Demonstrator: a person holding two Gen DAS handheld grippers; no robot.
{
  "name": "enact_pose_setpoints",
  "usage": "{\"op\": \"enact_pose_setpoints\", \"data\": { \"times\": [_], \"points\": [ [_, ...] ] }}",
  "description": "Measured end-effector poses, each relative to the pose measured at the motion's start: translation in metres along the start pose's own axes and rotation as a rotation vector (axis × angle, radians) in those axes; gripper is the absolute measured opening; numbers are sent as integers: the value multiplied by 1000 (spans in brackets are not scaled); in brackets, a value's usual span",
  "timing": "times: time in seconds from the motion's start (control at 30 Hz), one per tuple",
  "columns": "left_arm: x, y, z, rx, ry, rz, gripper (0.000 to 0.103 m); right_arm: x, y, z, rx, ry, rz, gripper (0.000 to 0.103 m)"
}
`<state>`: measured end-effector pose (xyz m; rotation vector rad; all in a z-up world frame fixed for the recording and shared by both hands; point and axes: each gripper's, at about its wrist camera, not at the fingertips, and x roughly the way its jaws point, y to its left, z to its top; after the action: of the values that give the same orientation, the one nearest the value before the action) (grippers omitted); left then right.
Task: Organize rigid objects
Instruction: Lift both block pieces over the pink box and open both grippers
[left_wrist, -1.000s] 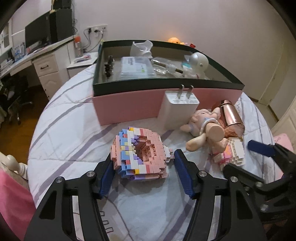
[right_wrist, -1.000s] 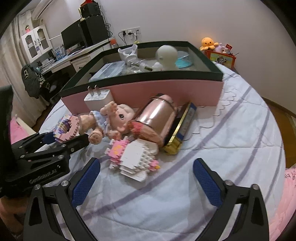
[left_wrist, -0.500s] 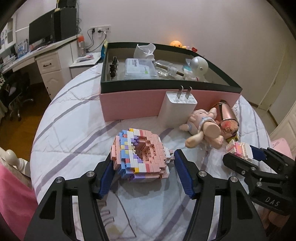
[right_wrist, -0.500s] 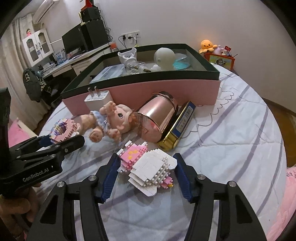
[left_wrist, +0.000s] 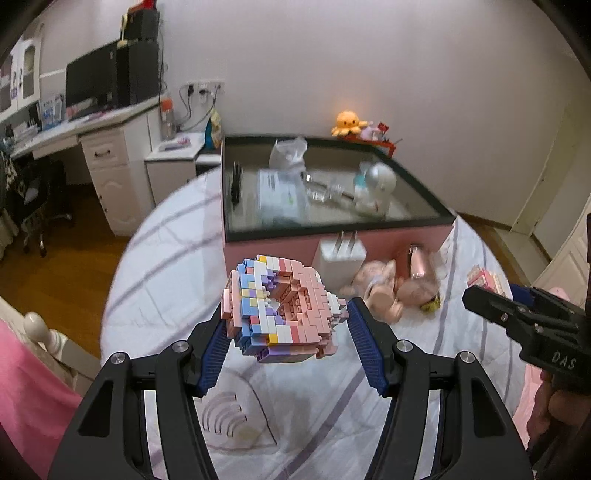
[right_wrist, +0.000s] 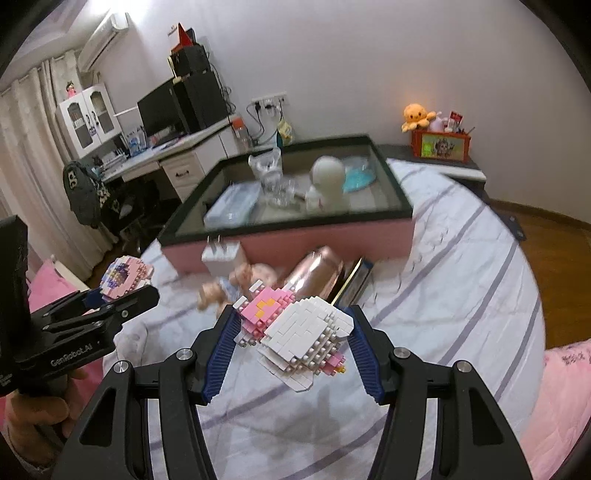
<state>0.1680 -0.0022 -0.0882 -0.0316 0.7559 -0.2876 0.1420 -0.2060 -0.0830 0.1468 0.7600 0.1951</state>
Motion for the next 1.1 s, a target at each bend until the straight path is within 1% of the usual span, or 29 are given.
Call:
{"op": "enact_pose_setpoints", "data": {
  "times": [0.2,0.27,0.4,0.5,0.63,0.73,0.9,1.1],
  "points": [
    [-4,-4,39,26,-72,6,63,-2,-3,40,-34,-68,-10,60],
    [-3,-6,53,34,-96,6,63,0,-4,60,-53,-94,-15,60],
    [6,-5,84,39,-134,9,63,7,-7,88,-72,-120,-16,60],
    [17,-4,101,38,-147,12,63,21,-9,111,-83,-127,-10,60],
    [39,-1,123,31,-147,12,63,44,-9,131,-93,-114,0,60],
    [54,-2,135,32,-139,15,63,62,-9,143,-99,-98,11,60],
    [82,-3,145,34,-113,15,63,95,-11,153,-92,-59,21,60],
    [109,-4,148,35,-79,16,63,124,-19,159,-84,-20,17,60]
  ]
}}
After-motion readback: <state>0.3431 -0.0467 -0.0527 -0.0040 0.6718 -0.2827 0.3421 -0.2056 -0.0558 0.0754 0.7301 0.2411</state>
